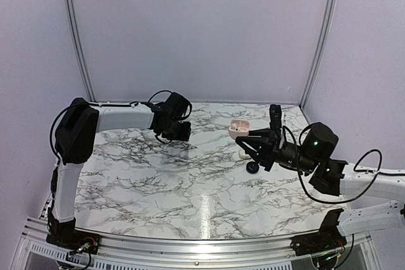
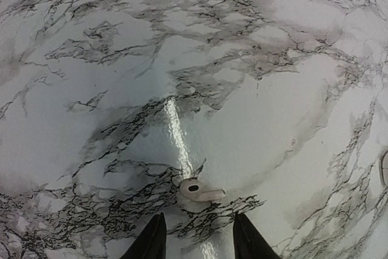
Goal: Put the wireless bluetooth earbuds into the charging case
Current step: Move the right earbud to the center of the board.
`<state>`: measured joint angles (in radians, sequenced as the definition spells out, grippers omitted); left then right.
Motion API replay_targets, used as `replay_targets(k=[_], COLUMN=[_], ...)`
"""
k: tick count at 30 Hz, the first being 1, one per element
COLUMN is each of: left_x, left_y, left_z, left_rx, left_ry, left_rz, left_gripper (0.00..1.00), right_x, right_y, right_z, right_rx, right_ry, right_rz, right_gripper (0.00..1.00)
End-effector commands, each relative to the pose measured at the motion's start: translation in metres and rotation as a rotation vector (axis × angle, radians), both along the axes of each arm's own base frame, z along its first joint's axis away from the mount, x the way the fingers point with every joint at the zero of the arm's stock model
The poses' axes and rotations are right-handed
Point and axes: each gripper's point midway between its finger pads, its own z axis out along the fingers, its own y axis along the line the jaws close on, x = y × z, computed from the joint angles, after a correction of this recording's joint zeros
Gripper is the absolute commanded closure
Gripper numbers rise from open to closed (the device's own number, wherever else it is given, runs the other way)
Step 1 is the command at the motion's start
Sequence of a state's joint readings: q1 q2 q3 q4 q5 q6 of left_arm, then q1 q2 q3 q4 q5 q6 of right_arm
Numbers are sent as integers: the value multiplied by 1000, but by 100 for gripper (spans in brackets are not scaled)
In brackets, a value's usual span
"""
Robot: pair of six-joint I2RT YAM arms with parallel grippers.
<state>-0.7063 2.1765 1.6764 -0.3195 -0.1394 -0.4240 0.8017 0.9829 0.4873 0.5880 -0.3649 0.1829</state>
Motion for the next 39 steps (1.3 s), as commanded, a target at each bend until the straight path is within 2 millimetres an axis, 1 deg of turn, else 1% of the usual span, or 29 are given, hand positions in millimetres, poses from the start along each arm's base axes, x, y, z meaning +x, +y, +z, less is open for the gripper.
replay_targets(k=[1,6,10,16,19,23,26,28,31,36,39], left_x=[4,9,10,12,9,2,-6,-13,-30,-63,-86], left_y=[11,9,5,3,3,10,18,24,36,61,75], left_z=[-22,-35,-46,-57,-64,-67,-66,-64,-62,-52,-39], left_rx=[36,47,50,66,87,129,162,180,194,213,201], left_ry=[52,64,80,88,112,125,137,144,166,195,204], left_rz=[64,68,56,39,23,-1,-21,-30,-37,-55,-68], left_gripper=[60,58,58,60,64,71,80,83,88,90,90], right_x=[2,1,1,0,1,3,1,1,1,0,-1], right_y=[-1,-2,-2,-2,-1,-2,-1,0,2,5,6], right_z=[7,8,8,8,8,7,7,8,7,5,6], right_rx=[14,17,16,16,15,14,18,18,17,18,25], right_ry=[-19,-19,-19,-21,-19,-11,-12,-13,-9,1,5], right_rz=[-2,0,1,3,2,-8,4,7,17,37,46], right_gripper=[100,100,100,100,100,100,100,100,100,100,100])
